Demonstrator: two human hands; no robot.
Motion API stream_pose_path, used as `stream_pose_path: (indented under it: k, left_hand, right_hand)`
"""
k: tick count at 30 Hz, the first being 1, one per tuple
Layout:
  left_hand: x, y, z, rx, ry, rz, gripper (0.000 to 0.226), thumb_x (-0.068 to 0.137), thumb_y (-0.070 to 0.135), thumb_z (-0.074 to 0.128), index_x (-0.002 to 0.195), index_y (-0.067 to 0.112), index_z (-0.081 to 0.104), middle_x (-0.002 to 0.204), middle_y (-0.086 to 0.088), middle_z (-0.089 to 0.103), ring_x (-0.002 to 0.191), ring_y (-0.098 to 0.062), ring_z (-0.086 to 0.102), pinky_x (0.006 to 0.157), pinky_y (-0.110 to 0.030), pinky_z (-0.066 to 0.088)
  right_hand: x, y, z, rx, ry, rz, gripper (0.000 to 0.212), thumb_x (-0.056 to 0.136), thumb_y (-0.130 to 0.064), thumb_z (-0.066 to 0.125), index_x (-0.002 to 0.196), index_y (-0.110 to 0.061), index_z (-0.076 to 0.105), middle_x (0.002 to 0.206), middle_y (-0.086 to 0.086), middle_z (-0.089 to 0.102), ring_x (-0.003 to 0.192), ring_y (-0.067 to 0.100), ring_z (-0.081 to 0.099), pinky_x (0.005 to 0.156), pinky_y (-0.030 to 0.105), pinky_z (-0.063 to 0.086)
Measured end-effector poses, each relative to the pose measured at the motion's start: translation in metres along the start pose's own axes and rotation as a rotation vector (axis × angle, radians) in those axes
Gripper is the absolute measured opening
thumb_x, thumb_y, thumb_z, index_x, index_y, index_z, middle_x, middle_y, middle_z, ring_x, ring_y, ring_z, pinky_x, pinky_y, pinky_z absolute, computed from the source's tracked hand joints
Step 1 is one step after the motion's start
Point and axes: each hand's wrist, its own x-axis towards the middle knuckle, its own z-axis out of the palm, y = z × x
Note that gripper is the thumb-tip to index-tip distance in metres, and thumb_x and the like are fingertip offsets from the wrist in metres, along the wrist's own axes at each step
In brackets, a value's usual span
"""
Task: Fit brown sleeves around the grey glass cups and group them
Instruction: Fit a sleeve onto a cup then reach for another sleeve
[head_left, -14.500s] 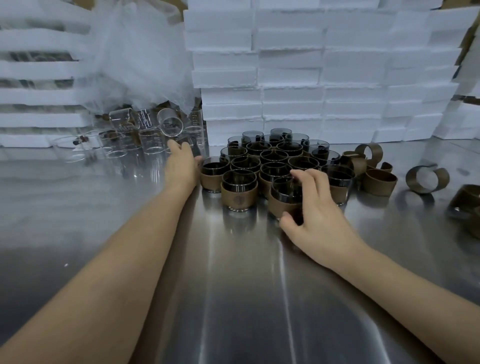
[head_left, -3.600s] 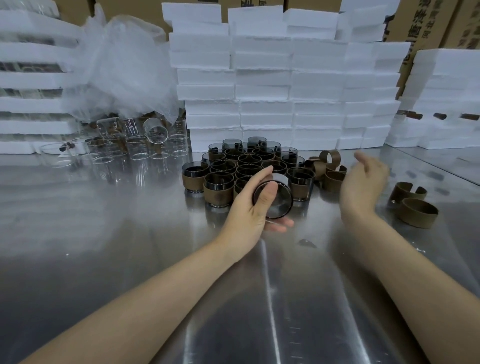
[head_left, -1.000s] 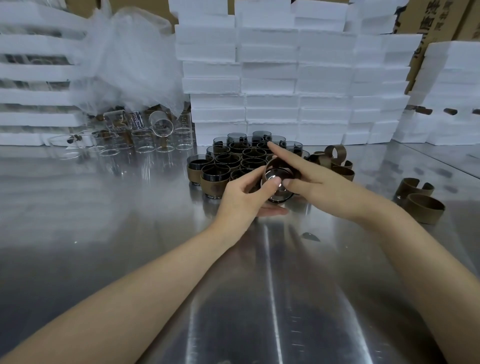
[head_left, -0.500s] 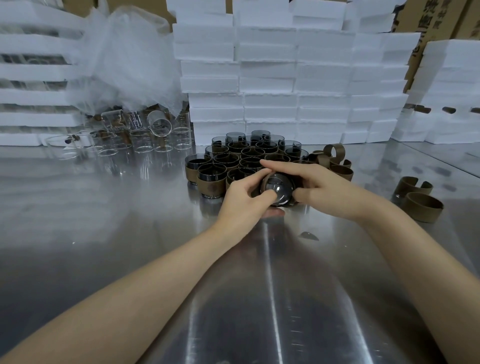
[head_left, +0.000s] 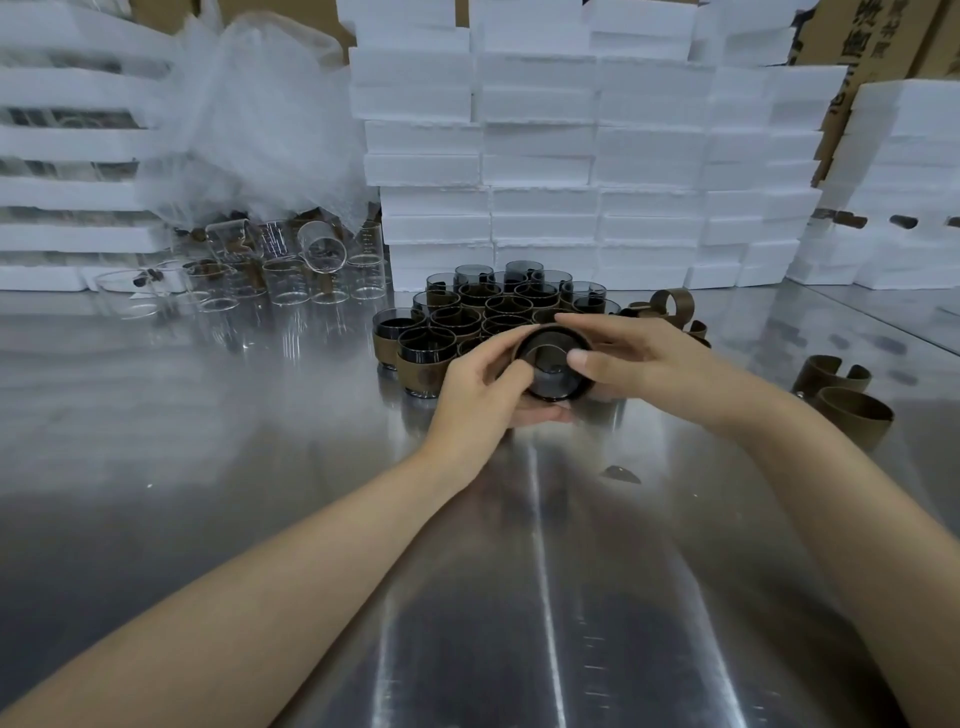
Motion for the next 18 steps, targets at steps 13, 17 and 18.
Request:
stream_pose_path:
  k: [13,17,18]
  left_hand:
    - [0.000,0.008,0.007,-0.400,-0.139,-0.137,0.034,0.090,0.040,0.058,0.113,0.020,0.072,0.122,-0.013,0.068,0.105,-0.037,0.068,0.075,-0.024,0.058]
    - [0.003,0.011,0.001,-0.349,-0.128,-0.200,0.047,0.083,0.047,0.058,0.119,0.017,0.066,0.119,-0.016,0.068,0.087,-0.030,0.073,0.071,-0.021,0.058]
    - [0.003,0.011,0.000,-0.336,-0.122,-0.215,0.048,0.081,0.047,0.058,0.118,0.017,0.065,0.116,-0.017,0.069,0.083,-0.028,0.074,0.070,-0.021,0.057]
  right_hand:
    - [0.008,0.005,0.010,0.442,0.144,0.077,0.056,0.085,-0.048,0.055,0.130,-0.013,0.057,0.123,0.012,0.065,0.114,0.031,0.062,0.093,0.042,0.052]
    - [0.008,0.007,0.014,0.518,0.145,0.139,0.058,0.082,-0.056,0.057,0.125,-0.017,0.062,0.123,0.011,0.067,0.115,0.033,0.061,0.098,0.042,0.050]
    - [0.008,0.006,0.015,0.536,0.147,0.158,0.059,0.080,-0.058,0.058,0.123,-0.018,0.064,0.120,0.011,0.068,0.113,0.031,0.063,0.095,0.039,0.051]
